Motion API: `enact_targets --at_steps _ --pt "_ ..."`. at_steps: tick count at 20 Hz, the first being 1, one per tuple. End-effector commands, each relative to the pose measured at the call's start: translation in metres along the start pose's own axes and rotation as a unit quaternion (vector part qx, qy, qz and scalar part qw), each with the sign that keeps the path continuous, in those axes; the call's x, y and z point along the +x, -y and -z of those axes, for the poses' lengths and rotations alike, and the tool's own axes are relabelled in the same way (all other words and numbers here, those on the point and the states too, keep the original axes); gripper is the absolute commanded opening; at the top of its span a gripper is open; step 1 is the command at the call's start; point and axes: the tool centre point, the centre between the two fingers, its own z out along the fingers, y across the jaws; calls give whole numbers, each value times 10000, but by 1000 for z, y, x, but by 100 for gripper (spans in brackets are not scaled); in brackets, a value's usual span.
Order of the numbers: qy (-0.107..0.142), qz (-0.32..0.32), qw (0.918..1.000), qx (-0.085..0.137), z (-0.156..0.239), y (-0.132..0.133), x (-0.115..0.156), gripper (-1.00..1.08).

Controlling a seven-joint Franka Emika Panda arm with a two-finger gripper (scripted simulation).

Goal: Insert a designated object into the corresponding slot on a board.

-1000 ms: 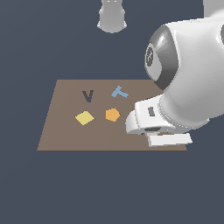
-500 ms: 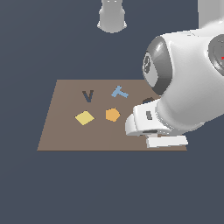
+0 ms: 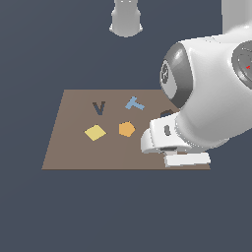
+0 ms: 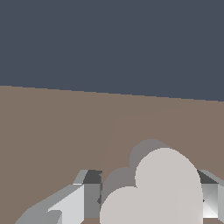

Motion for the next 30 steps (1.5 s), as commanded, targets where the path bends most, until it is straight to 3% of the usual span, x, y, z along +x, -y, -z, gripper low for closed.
enact_targets --at_steps 1,10,19,25,30 --pt "3 2 10000 0 -1 0 0 -100" --pt "1 -191 9998 0 0 -2 -3 -100" --pt "1 -999 9950 0 2 -8 -18 -100" --pt "1 -1872 9823 1 3 -13 -35 -100" --pt "1 -2777 9607 2 5 -14 -53 -100"
